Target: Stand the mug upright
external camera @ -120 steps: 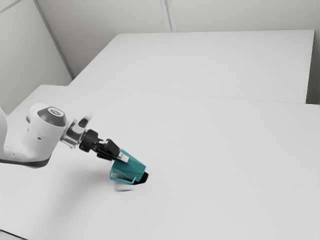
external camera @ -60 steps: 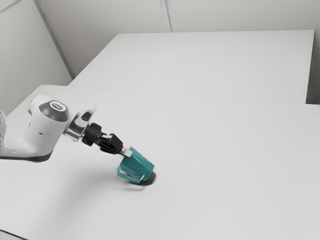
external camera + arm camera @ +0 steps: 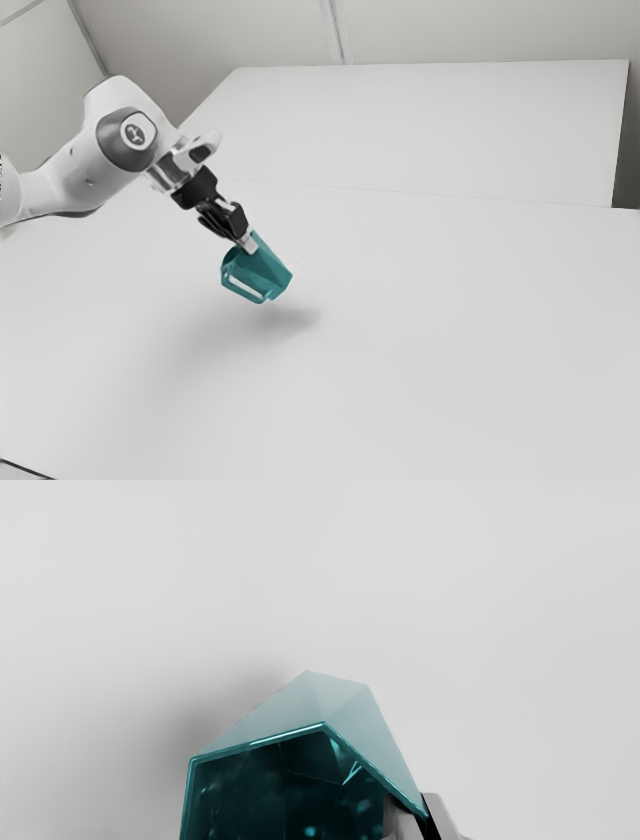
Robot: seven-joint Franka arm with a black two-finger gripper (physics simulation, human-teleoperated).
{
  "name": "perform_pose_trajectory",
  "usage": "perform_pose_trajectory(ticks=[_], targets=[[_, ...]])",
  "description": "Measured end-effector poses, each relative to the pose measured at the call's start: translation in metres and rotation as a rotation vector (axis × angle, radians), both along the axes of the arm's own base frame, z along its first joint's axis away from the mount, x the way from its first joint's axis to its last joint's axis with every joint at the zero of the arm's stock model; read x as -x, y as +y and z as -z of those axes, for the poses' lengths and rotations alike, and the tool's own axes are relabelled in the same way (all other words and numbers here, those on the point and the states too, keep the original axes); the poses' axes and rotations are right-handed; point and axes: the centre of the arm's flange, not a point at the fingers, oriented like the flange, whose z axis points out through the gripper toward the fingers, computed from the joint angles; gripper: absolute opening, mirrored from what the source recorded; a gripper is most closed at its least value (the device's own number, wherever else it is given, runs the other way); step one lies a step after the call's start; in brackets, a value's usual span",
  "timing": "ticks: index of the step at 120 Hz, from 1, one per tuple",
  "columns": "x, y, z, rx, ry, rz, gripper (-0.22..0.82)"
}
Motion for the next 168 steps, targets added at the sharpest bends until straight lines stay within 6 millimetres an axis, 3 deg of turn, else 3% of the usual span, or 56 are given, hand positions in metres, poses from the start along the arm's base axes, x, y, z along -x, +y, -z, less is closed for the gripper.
perform_pose_trajectory(ticks=[39,59,67,90,125,155,168], targets=[[-0.007,-0.061,-0.008,-0.260,0.110,0.005,-0.18],[-0.011,-0.087,0.000,-0.323,0.146,-0.013,-0.18],[-0.014,-0.082,0.008,-0.344,0.169,-0.044,-0.18],[-0.021,-0.037,0.026,-0.404,0.236,-0.162,-0.18],[-0.030,-0.041,0.038,-0.480,0.281,-0.207,-0.18],[-0.050,-0.039,0.039,-0.529,0.281,-0.248,-0.18],[-0.057,-0.040,0.049,-0.546,0.294,-0.256,-0.18]])
